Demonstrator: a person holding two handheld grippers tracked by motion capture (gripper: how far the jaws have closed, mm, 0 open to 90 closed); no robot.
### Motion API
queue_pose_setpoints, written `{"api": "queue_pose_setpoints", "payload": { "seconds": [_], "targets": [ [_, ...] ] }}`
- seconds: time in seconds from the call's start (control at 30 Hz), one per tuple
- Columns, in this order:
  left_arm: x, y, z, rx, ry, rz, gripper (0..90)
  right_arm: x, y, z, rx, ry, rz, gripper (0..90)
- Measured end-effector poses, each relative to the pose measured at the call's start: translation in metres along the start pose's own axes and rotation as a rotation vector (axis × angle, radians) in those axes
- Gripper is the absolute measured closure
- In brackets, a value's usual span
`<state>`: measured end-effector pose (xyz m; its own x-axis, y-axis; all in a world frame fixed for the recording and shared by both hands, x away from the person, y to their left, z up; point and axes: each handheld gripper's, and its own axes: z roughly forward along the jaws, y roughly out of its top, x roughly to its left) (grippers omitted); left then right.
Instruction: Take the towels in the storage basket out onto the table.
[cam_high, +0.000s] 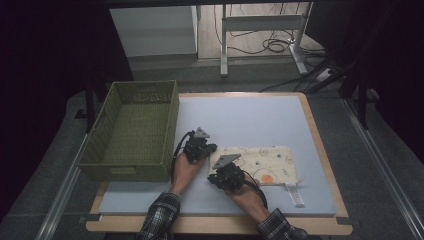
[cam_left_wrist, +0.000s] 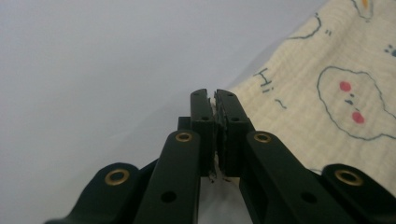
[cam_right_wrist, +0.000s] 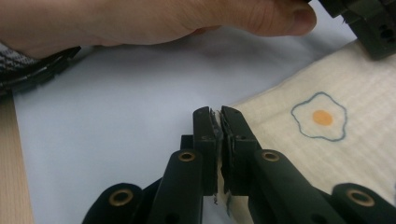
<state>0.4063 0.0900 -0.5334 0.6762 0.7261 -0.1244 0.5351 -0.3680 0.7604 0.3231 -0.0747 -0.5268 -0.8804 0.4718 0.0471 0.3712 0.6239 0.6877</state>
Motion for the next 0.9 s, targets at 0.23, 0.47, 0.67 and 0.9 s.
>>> {"api": "queue_pose_setpoints", "payload": {
  "seconds": [0.23, 0.47, 0.67, 0.9],
  "targets": [
    [-0.002, 0.008, -0.014, -0.011, 0.021, 0.007, 87.0, 0.004, 0.01, -0.001, -0.038, 0.023, -0.012, 85.5],
    [-0.009, 0.024, -0.014, -0.033, 0.014, 0.054, 86.9, -0.002, 0.009, -0.022, -0.096, 0.016, 0.009, 85.5],
    [-0.022, 0.037, -0.01, -0.048, 0.005, 0.099, 86.8, -0.009, 0.0, -0.039, -0.125, 0.005, 0.033, 85.4],
    [-0.044, 0.054, 0.009, -0.051, -0.026, 0.154, 86.6, -0.023, -0.024, -0.065, -0.154, -0.033, 0.079, 85.2]
  ]
}}
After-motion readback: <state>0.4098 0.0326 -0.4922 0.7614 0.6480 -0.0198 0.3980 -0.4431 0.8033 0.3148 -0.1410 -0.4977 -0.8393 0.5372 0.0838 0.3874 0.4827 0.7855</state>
